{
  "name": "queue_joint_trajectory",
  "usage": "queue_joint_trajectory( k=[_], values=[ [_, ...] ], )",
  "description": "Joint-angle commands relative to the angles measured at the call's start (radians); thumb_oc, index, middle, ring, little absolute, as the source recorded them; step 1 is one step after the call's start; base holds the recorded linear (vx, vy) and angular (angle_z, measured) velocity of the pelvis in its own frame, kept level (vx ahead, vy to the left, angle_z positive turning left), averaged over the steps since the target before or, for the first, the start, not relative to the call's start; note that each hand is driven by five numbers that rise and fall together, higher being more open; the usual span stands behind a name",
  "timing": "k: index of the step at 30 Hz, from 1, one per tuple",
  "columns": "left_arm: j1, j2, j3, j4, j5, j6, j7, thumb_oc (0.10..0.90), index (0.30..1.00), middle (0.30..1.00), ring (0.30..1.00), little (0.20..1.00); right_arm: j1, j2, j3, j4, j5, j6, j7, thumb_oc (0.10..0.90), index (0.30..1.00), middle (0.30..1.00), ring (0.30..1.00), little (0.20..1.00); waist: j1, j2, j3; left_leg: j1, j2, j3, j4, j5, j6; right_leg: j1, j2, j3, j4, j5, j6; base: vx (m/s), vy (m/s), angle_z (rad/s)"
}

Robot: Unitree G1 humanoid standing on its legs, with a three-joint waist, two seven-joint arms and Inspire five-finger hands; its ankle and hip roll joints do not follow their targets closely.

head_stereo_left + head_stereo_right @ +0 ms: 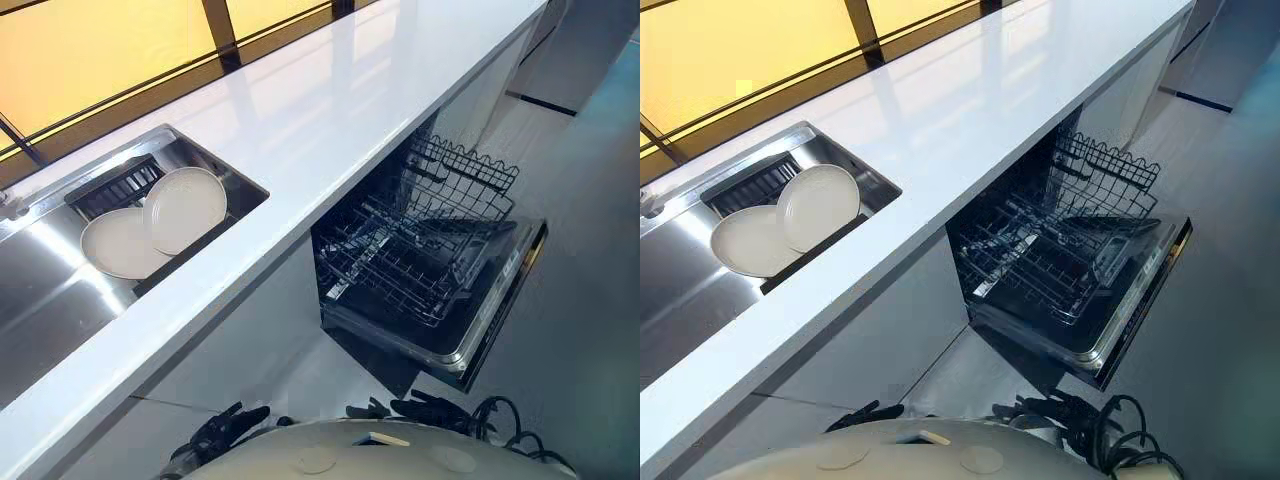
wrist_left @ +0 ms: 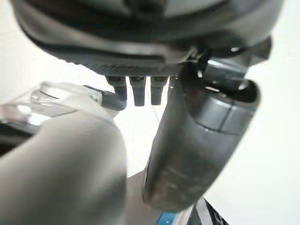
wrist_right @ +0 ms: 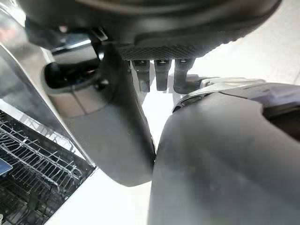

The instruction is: Pick up plates and place into dishwasher.

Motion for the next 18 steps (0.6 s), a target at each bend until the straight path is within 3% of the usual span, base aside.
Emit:
queue_joint_trajectory(
  k=[1, 6, 10, 14, 18],
  values=[
    [-0.049, 0.021, 0.039, 0.030, 0.039, -0.071, 0.036, 0.800, 0.900, 0.900, 0.900, 0.900, -0.050, 0.022, -0.002, 0.073, 0.020, -0.023, 0.017, 0.800, 0.900, 0.900, 0.900, 0.900, 0.002, -0.018, -0.008, -0.023, -0.114, 0.056, 0.006, -0.074, 0.071, -0.055, 0.007, 0.074, 0.075, -0.068, 0.064, 0.31, -0.026, -0.78],
    [-0.058, 0.025, 0.032, 0.025, 0.104, -0.109, 0.138, 0.800, 0.900, 0.900, 0.900, 0.900, -0.056, 0.022, 0.007, 0.066, 0.032, -0.010, 0.011, 0.800, 0.900, 0.900, 0.900, 0.900, -0.004, -0.015, -0.008, -0.017, -0.115, 0.052, 0.006, -0.077, 0.074, -0.055, 0.009, 0.082, 0.085, -0.073, 0.064, 0.00, 0.000, 0.00],
    [-0.059, 0.044, 0.022, 0.014, 0.267, -0.235, 0.363, 0.800, 0.900, 0.900, 0.900, 0.900, -0.055, 0.021, 0.019, 0.066, 0.042, -0.007, 0.006, 0.800, 0.900, 0.900, 0.900, 0.900, -0.008, -0.013, -0.011, -0.012, -0.114, 0.053, 0.006, -0.078, 0.073, -0.051, 0.009, 0.079, 0.089, -0.078, 0.064, 0.00, 0.000, 0.00],
    [-0.066, 0.058, -0.006, -0.015, 0.346, -0.301, 0.493, 0.800, 0.900, 0.900, 0.900, 0.900, -0.058, 0.017, 0.031, 0.061, 0.048, 0.005, -0.001, 0.800, 0.900, 0.900, 0.900, 0.900, -0.007, -0.009, -0.011, -0.013, -0.113, 0.056, 0.006, -0.075, 0.071, -0.052, 0.009, 0.078, 0.093, -0.079, 0.066, 0.00, 0.000, 0.00],
    [-0.073, 0.068, -0.018, -0.039, 0.340, -0.337, 0.532, 0.800, 0.900, 0.900, 0.900, 0.900, -0.062, 0.010, 0.033, 0.064, 0.055, 0.007, 0.001, 0.800, 0.900, 0.900, 0.900, 0.900, -0.005, -0.004, -0.009, -0.015, -0.114, 0.055, 0.006, -0.074, 0.071, -0.055, 0.009, 0.079, 0.096, -0.081, 0.067, 0.00, 0.000, 0.00]
  ],
)
